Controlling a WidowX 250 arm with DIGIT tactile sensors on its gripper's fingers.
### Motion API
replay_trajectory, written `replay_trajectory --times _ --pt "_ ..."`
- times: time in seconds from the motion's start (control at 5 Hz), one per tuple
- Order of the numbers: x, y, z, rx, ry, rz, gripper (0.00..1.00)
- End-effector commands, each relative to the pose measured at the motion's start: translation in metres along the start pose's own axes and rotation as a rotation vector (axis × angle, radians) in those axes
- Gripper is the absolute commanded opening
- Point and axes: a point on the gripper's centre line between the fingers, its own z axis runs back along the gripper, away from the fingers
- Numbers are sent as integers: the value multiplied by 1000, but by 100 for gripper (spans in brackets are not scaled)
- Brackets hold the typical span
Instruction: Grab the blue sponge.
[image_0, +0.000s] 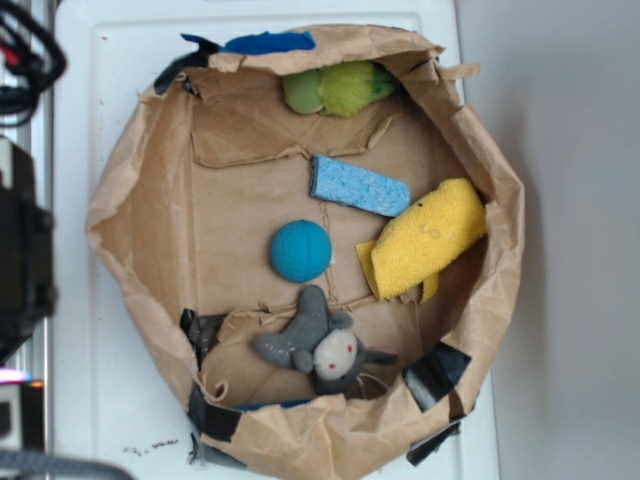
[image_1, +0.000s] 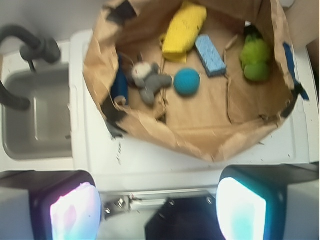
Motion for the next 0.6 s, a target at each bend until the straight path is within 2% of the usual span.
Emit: replay_trajectory --times 0.0,0.2,0.4 --pt "43 8 -2 4 -113 -236 100" --pt "58 6 -9 -33 -52 -320 100" --pt "58 6 -9 -33 -52 -320 100"
